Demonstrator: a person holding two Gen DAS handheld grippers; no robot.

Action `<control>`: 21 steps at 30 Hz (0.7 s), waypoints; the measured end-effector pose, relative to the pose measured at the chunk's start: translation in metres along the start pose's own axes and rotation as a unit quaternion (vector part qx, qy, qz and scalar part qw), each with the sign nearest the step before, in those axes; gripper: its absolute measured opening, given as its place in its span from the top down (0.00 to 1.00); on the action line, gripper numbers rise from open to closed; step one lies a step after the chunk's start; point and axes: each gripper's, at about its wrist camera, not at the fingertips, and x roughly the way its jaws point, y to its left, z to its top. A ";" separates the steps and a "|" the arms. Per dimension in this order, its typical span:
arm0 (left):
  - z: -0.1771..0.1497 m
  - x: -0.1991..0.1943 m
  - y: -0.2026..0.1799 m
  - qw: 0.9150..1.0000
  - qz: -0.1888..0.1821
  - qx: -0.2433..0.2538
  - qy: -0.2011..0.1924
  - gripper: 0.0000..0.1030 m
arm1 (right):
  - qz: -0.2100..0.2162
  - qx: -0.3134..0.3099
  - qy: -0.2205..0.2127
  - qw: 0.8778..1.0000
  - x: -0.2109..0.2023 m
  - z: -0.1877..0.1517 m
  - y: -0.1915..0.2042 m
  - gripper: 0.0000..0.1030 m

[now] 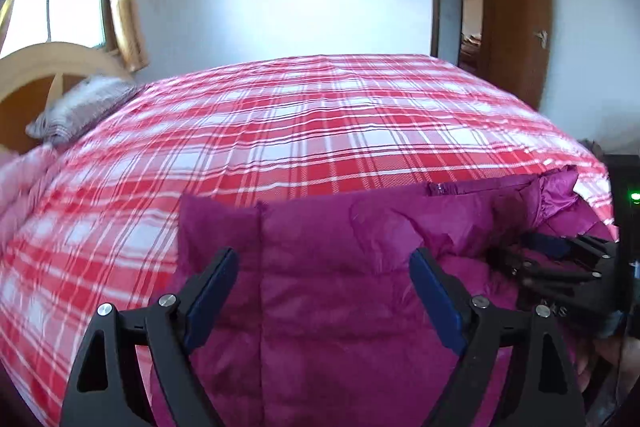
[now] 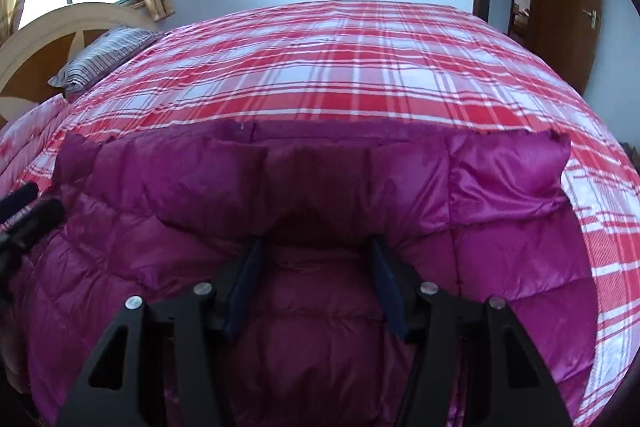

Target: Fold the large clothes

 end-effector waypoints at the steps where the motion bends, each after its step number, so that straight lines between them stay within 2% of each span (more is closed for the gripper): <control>1: 0.001 0.008 -0.001 1.000 0.006 0.004 0.008 0.14 | -0.002 -0.001 -0.002 1.000 0.000 0.000 0.000 0.42; 4: -0.008 0.049 0.006 0.998 0.032 -0.009 0.055 0.14 | -0.004 -0.002 0.003 1.000 -0.003 0.002 0.001 0.42; 6: -0.014 0.060 0.014 0.997 0.017 -0.034 0.070 0.14 | -0.011 0.004 0.004 1.000 -0.005 0.007 0.001 0.42; 9: -0.016 0.061 0.016 0.997 0.012 -0.043 0.066 0.13 | -0.034 0.019 0.000 0.999 -0.003 0.008 -0.009 0.41; 11: -0.016 0.063 0.014 0.997 0.011 -0.041 0.068 0.12 | -0.022 0.029 0.006 0.999 0.005 0.005 -0.014 0.40; 17: -0.013 0.064 0.006 0.997 0.026 -0.028 0.071 0.11 | -0.023 0.030 -0.001 0.999 0.011 0.002 -0.014 0.36; 21: -0.005 0.045 0.001 0.999 0.024 -0.018 0.040 0.11 | -0.023 0.029 0.002 0.999 0.012 0.002 -0.014 0.34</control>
